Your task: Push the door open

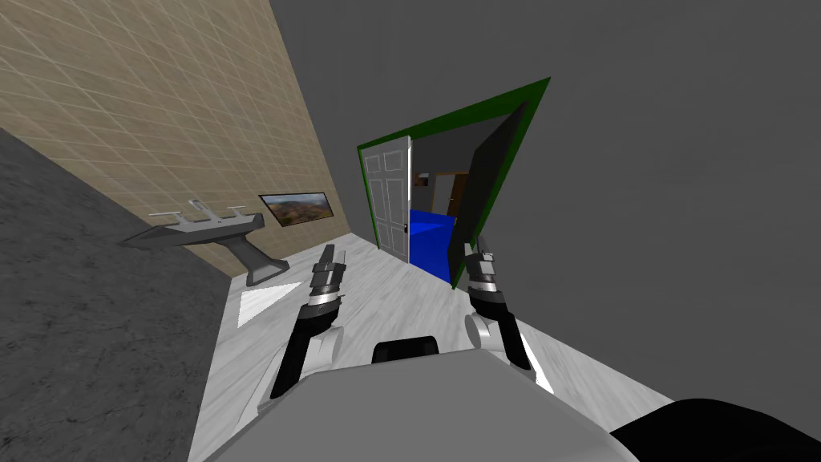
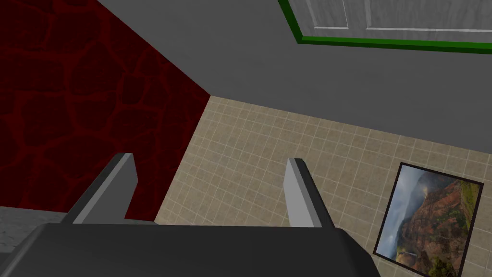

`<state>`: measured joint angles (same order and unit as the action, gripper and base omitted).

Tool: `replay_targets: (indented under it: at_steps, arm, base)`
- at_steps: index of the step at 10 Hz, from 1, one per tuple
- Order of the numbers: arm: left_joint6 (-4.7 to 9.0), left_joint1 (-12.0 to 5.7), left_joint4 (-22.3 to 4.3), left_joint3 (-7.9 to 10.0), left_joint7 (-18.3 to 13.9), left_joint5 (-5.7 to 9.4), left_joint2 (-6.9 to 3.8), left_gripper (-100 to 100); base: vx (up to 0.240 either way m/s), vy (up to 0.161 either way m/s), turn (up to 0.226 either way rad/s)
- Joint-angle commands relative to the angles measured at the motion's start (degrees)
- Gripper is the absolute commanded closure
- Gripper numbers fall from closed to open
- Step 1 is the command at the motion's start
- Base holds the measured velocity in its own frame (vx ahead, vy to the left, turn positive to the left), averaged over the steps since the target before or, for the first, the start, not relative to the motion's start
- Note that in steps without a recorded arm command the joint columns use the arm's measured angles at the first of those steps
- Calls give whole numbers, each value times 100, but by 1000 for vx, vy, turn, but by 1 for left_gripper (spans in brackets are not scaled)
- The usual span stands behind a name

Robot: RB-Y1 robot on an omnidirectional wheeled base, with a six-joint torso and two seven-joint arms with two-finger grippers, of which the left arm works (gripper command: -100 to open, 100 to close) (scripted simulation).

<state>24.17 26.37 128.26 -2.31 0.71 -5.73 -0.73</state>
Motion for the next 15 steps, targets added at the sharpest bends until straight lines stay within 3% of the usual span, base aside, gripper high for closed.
replay_targets:
  at_steps: [1,7,15]
  arm:
    - [43,-69,-176,-30,-25,-10,-59,-100]
    - [211,-338,-859,-147,-123,-51,-225,-100]
    - [421,-675,-1717,-293,-246,-102,-362,-100]
  base:
    - [165,4,0]
    - [105,17,-21]
    - [111,9,-18]
